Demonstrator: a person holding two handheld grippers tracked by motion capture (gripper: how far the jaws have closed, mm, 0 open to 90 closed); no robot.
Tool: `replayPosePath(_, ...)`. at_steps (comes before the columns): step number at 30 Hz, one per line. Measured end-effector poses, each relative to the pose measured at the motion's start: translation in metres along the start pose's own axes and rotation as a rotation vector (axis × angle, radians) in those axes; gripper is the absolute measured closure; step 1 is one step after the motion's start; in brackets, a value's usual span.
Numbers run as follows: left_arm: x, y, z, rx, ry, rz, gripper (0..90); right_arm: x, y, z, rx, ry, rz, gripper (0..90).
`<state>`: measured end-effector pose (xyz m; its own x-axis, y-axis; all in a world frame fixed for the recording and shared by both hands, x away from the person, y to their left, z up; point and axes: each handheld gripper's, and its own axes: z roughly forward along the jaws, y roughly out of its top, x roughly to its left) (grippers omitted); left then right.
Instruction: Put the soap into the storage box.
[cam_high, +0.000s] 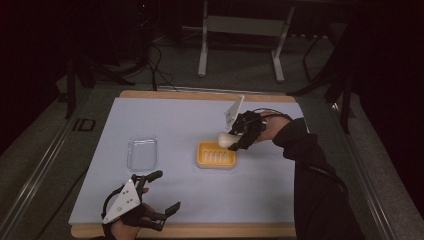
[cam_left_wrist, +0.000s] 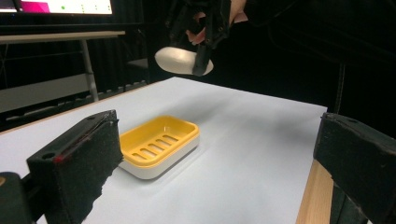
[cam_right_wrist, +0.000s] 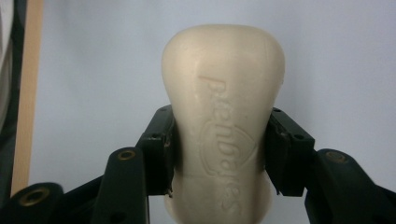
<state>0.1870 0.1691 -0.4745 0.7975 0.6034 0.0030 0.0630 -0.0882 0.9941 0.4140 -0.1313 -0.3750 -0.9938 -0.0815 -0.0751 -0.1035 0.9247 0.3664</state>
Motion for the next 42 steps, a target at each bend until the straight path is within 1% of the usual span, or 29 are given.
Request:
replayPosePath(1,0.000,0.000,0.000,0.000,0.000,0.000,1.2,0.000,0.000,0.000,0.000,0.000,0.000,49.9)
replayPosePath(3,0.000,0.000,0.000,0.001,-0.002,0.000,1.2,0.000,0.003,0.001,-0.018,-0.002,-0.005,49.9)
replayPosePath(9,0.000,0.000,-0.001,-0.003,-0.005,0.000,1.2,-0.002,0.005,0.011,-0.017,-0.012,-0.012,49.9)
replayPosePath(11,0.000,0.000,0.000,-0.003,-0.006,0.000,1.2,-0.003,0.004,0.014,-0.038,-0.011,-0.013,49.9)
replayPosePath(12,0.000,0.000,0.000,-0.003,-0.006,0.000,1.1,-0.003,0.004,0.014,-0.038,-0.011,-0.013,49.9)
replayPosePath(13,0.000,0.000,0.000,0.001,-0.006,0.002,1.2,-0.004,0.003,0.018,-0.056,-0.008,-0.008,49.9)
replayPosePath(17,0.000,0.000,0.000,0.001,-0.007,0.003,1.2,-0.005,0.001,0.025,-0.077,-0.014,-0.006,49.9)
replayPosePath(18,0.000,0.000,0.000,0.000,-0.008,0.001,1.2,-0.005,-0.001,0.031,-0.097,-0.013,0.006,49.9)
replayPosePath(20,0.000,0.000,0.000,0.000,-0.009,0.000,1.2,-0.004,-0.003,0.037,-0.105,-0.005,0.007,49.9)
replayPosePath(22,0.000,0.000,0.000,0.002,-0.010,0.000,1.2,-0.004,-0.005,0.044,-0.105,-0.008,0.005,49.9)
replayPosePath(24,0.000,0.000,0.001,0.004,-0.014,0.000,1.2,-0.004,-0.005,0.046,-0.105,-0.009,0.008,49.9)
replayPosePath(25,-0.001,0.000,0.001,0.005,-0.014,0.001,1.2,-0.005,-0.007,0.050,-0.121,-0.006,0.015,49.9)
replayPosePath(27,0.000,0.000,0.000,0.003,-0.015,0.001,1.2,-0.006,-0.009,0.054,-0.136,0.008,0.019,49.9)
replayPosePath(29,0.000,0.000,0.001,0.004,-0.014,-0.001,1.2,-0.006,-0.010,0.060,-0.126,0.015,0.022,49.9)
replayPosePath(31,0.001,0.000,0.001,0.002,-0.014,-0.008,1.2,-0.007,-0.012,0.065,-0.125,0.010,0.022,49.9)
replayPosePath(34,0.001,0.000,0.000,-0.002,-0.013,-0.009,1.2,-0.011,-0.016,0.072,-0.130,0.001,0.047,49.9)
replayPosePath(36,0.001,0.000,0.000,-0.001,-0.013,-0.008,1.2,-0.012,-0.016,0.077,-0.122,0.000,0.041,49.9)
replayPosePath(37,0.001,0.000,0.000,-0.001,-0.013,-0.008,1.2,-0.012,-0.016,0.079,-0.114,0.009,0.045,49.9)
replayPosePath(38,0.001,0.000,0.000,0.001,-0.014,-0.009,1.2,-0.012,-0.016,0.082,-0.112,0.009,0.031,49.9)
replayPosePath(39,0.001,0.000,0.000,0.001,-0.014,-0.009,1.2,-0.012,-0.015,0.084,-0.106,0.007,0.033,49.9)
replayPosePath(40,0.000,0.000,0.000,0.002,-0.014,-0.006,1.2,-0.013,-0.016,0.086,-0.104,0.017,0.032,49.9)
replayPosePath(41,0.000,0.000,0.000,0.001,-0.014,-0.006,1.2,-0.013,-0.017,0.088,-0.105,0.017,0.028,49.9)
replayPosePath(42,0.000,0.000,0.000,0.001,-0.015,-0.005,1.2,-0.014,-0.017,0.089,-0.105,0.011,0.035,49.9)
